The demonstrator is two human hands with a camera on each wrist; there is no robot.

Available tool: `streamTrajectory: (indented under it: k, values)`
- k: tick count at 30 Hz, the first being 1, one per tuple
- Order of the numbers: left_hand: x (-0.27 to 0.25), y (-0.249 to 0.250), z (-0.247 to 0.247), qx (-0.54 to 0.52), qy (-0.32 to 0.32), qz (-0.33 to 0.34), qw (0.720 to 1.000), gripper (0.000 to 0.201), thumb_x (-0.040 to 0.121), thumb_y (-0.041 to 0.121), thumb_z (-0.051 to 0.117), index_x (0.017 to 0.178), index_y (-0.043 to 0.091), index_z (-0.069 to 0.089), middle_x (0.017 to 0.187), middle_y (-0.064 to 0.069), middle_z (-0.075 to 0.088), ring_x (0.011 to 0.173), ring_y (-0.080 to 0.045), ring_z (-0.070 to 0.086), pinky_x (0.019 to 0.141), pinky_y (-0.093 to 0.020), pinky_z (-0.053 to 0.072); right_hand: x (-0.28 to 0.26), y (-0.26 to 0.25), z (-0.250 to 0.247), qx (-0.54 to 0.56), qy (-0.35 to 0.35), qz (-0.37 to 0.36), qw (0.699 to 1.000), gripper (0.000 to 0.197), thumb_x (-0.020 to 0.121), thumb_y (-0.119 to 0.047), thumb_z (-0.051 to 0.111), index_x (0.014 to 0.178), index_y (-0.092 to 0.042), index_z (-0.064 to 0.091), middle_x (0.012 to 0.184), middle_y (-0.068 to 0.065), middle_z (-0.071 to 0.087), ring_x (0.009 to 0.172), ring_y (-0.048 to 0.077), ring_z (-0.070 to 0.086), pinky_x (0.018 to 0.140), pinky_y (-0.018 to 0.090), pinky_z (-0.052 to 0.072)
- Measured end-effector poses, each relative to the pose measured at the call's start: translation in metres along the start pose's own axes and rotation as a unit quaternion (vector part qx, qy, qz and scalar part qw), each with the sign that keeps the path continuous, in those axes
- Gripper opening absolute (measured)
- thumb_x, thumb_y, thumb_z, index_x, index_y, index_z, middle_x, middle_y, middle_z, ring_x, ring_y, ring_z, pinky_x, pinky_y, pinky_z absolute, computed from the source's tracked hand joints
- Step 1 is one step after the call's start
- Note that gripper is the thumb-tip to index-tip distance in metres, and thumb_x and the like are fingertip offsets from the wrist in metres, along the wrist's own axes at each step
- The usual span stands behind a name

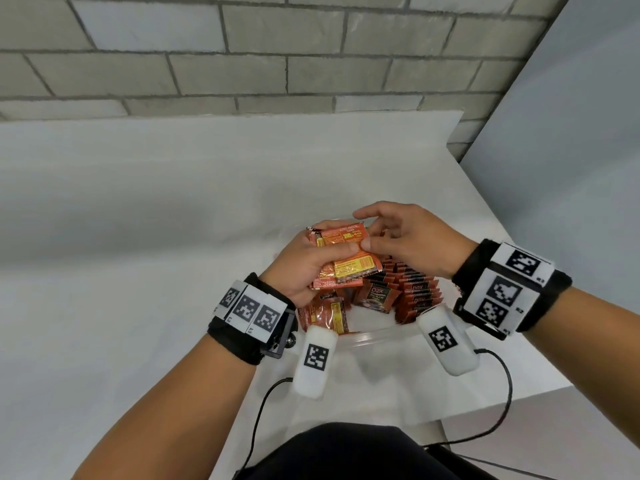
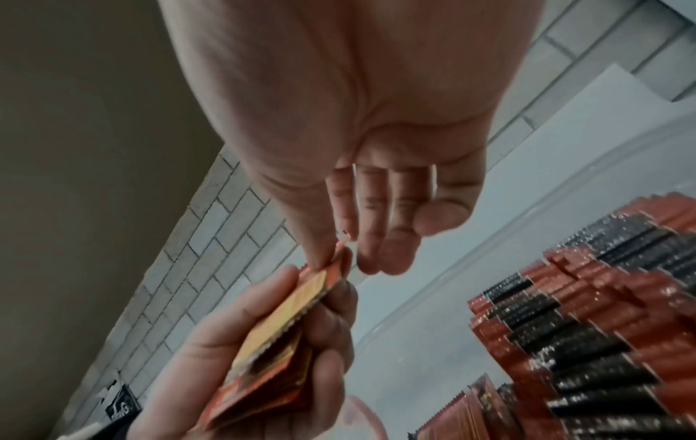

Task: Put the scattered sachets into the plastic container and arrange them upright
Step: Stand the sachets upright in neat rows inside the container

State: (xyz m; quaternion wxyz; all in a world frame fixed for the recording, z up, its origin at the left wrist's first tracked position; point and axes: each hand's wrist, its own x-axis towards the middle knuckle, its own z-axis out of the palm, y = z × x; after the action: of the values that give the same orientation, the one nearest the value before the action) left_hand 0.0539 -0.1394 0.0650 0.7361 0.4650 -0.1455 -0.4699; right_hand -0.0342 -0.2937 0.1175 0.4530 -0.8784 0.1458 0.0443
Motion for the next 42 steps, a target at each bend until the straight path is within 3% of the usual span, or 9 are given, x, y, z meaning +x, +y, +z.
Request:
streamTrajectory:
  k: [4, 8, 11, 17, 23, 28, 32, 37, 42]
  values:
    - [-0.004, 0.000, 0.003, -0.009, -0.007, -0.016, 1.000, 0.042, 0.083, 0.025, 0.059, 0.120, 0.005, 0.059, 0.099, -0.014, 0.068, 0.085, -0.026, 0.069, 0.067, -0.036, 0.059, -0.004, 0.002, 0.002, 0.028, 0.015, -0.014, 0.999, 0.026, 0.084, -0.012, 0.069, 0.105, -0.026, 0.063, 0.086, 0.007, 0.070, 0.081, 0.022, 0.068, 0.084, 0.036, 0.054]
    - [-0.005, 0.002, 0.001, -0.019, 0.062, -0.054, 0.996, 0.057, 0.074, 0.056, 0.055, 0.112, 0.014, 0.057, 0.084, -0.009, 0.063, 0.073, -0.022, 0.065, 0.070, -0.041, 0.057, -0.007, 0.006, -0.001, 0.043, 0.175, -0.073, 0.981, 0.018, 0.080, -0.008, 0.072, 0.080, -0.021, 0.060, 0.078, -0.003, 0.064, 0.071, 0.007, 0.058, 0.072, 0.023, 0.047]
    - [-0.008, 0.003, 0.004, -0.076, 0.067, -0.046, 0.994, 0.047, 0.076, 0.040, 0.062, 0.113, 0.012, 0.055, 0.081, -0.009, 0.066, 0.073, -0.023, 0.065, 0.067, -0.039, 0.057, -0.015, 0.009, 0.005, -0.051, 0.184, -0.136, 0.972, 0.018, 0.076, -0.009, 0.076, 0.078, -0.021, 0.062, 0.084, -0.004, 0.057, 0.075, 0.004, 0.053, 0.069, 0.016, 0.040]
    - [-0.006, -0.001, 0.007, -0.105, 0.083, 0.018, 0.991, 0.052, 0.075, -0.008, 0.058, 0.125, 0.005, 0.056, 0.121, -0.026, 0.061, 0.093, -0.032, 0.067, 0.072, -0.037, 0.060, -0.025, 0.013, 0.006, -0.128, 0.059, -0.108, 0.984, 0.031, 0.070, -0.027, 0.082, 0.096, -0.030, 0.066, 0.098, -0.014, 0.048, 0.098, 0.008, 0.044, 0.084, 0.017, 0.035]
    - [-0.008, -0.004, 0.009, -0.060, 0.064, 0.028, 0.996, 0.055, 0.068, -0.004, 0.063, 0.122, 0.005, 0.057, 0.114, -0.024, 0.064, 0.093, -0.032, 0.067, 0.076, -0.039, 0.057, -0.022, 0.004, 0.001, -0.102, 0.110, -0.032, 0.988, 0.036, 0.087, -0.030, 0.065, 0.121, -0.027, 0.053, 0.111, -0.007, 0.058, 0.088, 0.010, 0.056, 0.072, 0.015, 0.042]
    - [-0.007, -0.005, 0.010, -0.088, 0.078, 0.070, 0.991, 0.047, 0.067, -0.004, 0.064, 0.112, 0.009, 0.061, 0.105, -0.018, 0.068, 0.090, -0.030, 0.068, 0.073, -0.038, 0.059, -0.021, -0.001, 0.009, 0.102, 0.019, 0.091, 0.990, 0.029, 0.085, -0.017, 0.069, 0.108, -0.016, 0.051, 0.085, 0.003, 0.071, 0.071, 0.015, 0.066, 0.072, 0.033, 0.055]
    - [-0.007, -0.002, 0.006, -0.111, 0.068, 0.064, 0.989, 0.037, 0.076, 0.003, 0.066, 0.112, 0.005, 0.061, 0.105, -0.019, 0.067, 0.090, -0.030, 0.067, 0.071, -0.037, 0.058, -0.020, -0.004, 0.007, 0.178, 0.014, 0.071, 0.981, 0.019, 0.088, -0.002, 0.062, 0.103, -0.014, 0.060, 0.076, 0.009, 0.066, 0.059, 0.015, 0.060, 0.059, 0.027, 0.054]
    - [-0.007, 0.001, 0.001, -0.090, 0.073, 0.068, 0.991, 0.027, 0.081, -0.006, 0.057, 0.102, 0.009, 0.062, 0.097, -0.017, 0.069, 0.082, -0.028, 0.068, 0.070, -0.038, 0.058, -0.009, -0.008, 0.007, 0.237, 0.052, 0.128, 0.962, 0.025, 0.090, -0.005, 0.060, 0.113, -0.017, 0.058, 0.080, 0.005, 0.068, 0.062, 0.014, 0.064, 0.062, 0.030, 0.058]
    - [-0.007, 0.001, -0.007, -0.082, 0.054, 0.073, 0.992, 0.038, 0.071, -0.008, 0.061, 0.104, 0.011, 0.060, 0.097, -0.015, 0.070, 0.083, -0.028, 0.068, 0.072, -0.041, 0.058, -0.006, -0.006, 0.005, 0.315, 0.060, 0.154, 0.934, 0.005, 0.086, -0.006, 0.064, 0.088, -0.009, 0.060, 0.070, 0.006, 0.069, 0.054, 0.012, 0.064, 0.054, 0.024, 0.058]
